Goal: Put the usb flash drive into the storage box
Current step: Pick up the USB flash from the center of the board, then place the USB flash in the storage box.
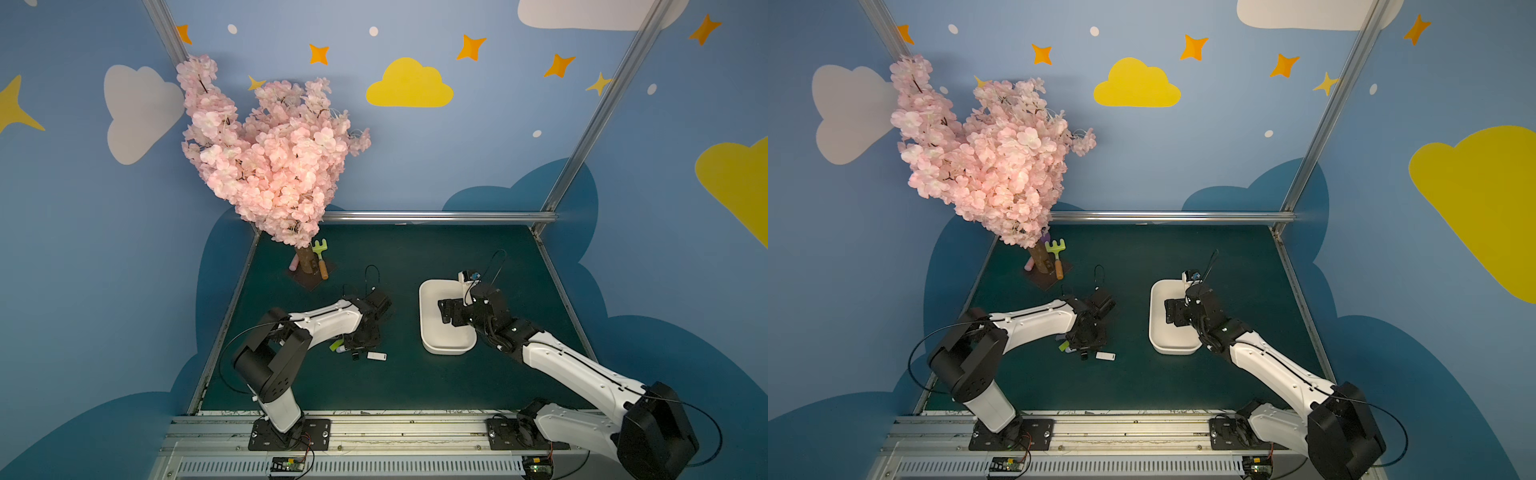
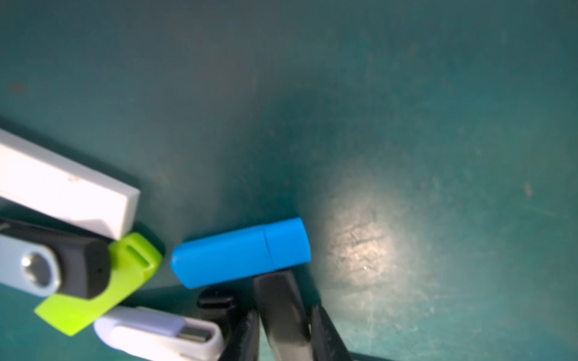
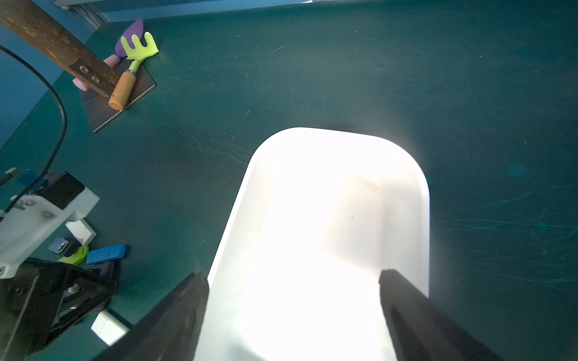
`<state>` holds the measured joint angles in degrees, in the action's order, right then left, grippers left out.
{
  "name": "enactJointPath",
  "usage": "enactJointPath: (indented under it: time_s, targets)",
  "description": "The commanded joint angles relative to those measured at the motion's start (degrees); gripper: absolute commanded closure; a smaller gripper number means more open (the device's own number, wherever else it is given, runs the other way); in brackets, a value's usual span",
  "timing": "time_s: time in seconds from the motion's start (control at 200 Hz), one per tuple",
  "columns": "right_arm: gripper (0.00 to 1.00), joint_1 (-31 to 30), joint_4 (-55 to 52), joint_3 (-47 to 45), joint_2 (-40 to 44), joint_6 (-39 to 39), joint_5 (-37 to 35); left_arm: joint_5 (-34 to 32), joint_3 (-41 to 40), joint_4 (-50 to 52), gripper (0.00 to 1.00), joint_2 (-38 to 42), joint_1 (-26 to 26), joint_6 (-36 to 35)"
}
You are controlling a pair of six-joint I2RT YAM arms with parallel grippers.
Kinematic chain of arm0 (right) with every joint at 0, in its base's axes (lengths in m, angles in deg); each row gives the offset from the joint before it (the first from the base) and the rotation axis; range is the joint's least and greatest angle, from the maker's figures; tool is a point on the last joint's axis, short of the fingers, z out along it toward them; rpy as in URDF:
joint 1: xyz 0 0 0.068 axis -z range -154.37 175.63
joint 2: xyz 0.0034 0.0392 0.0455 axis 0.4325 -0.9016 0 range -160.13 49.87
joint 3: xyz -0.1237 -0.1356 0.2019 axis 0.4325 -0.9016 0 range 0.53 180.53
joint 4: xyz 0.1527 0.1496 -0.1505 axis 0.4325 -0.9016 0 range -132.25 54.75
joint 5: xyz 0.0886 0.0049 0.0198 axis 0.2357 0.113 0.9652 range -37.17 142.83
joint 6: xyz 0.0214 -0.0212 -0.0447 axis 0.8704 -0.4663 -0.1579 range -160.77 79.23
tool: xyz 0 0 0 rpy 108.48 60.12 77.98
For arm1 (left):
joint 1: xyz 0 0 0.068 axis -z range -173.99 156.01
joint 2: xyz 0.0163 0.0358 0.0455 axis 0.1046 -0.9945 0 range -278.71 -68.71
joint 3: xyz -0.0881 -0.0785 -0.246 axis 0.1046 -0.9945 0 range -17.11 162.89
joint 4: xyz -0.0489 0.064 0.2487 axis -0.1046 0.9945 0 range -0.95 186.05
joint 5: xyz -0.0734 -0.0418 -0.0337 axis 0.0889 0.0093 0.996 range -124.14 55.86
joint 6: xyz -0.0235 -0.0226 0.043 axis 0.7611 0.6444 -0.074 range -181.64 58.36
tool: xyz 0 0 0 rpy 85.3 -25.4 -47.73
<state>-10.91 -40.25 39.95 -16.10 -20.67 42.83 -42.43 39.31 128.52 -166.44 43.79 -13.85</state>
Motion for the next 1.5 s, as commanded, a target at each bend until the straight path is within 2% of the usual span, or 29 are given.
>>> enactJointPath:
  time_s: [0.0,0.18,0.285,0.611,0.771,0.906,1.026,1.196,1.492]
  targets:
    - [0.11,-0.3,-0.3,1.7,-0.4,-0.3,0.3,-3.6,0.1,-0.1,0.75,-2.9,-0.8,-0.9]
    - [0.11,-0.3,-0.5,2.0,-1.0,-0.1,0.4,-3.4,0.1,-0.1,0.78,-3.6,-0.8,-1.2]
    - [0.11,-0.3,-0.4,1.9,-1.1,-0.1,0.3,-3.5,-0.3,0.0,0.84,-2.4,-0.8,-1.5]
    - [0.11,-0.3,-1.2,2.1,-1.0,0.9,-1.8,-1.7,0.3,0.3,0.91,9.4,0.8,-4.0]
    - [0.1,0.9,-5.9,3.1,-0.5,5.5,-11.5,3.5,2.5,-1.8,0.9,15.3,2.9,-6.1]
    - [0.1,3.0,-5.9,1.4,1.9,8.1,-12.7,9.1,5.8,-6.5,0.89,16.6,5.2,-6.2]
    - [0.1,5.1,-5.9,-0.6,5.1,10.8,-14.0,11.1,12.3,-7.8,0.88,12.0,8.0,-6.7]
    - [0.11,6.7,-5.0,-4.3,10.1,12.2,-16.4,11.8,24.6,-6.5,0.89,-0.2,10.5,-8.2]
    - [0.12,8.1,-0.6,-8.3,12.2,12.2,-17.1,14.6,41.2,-5.5,0.9,-18.9,10.0,-8.5]
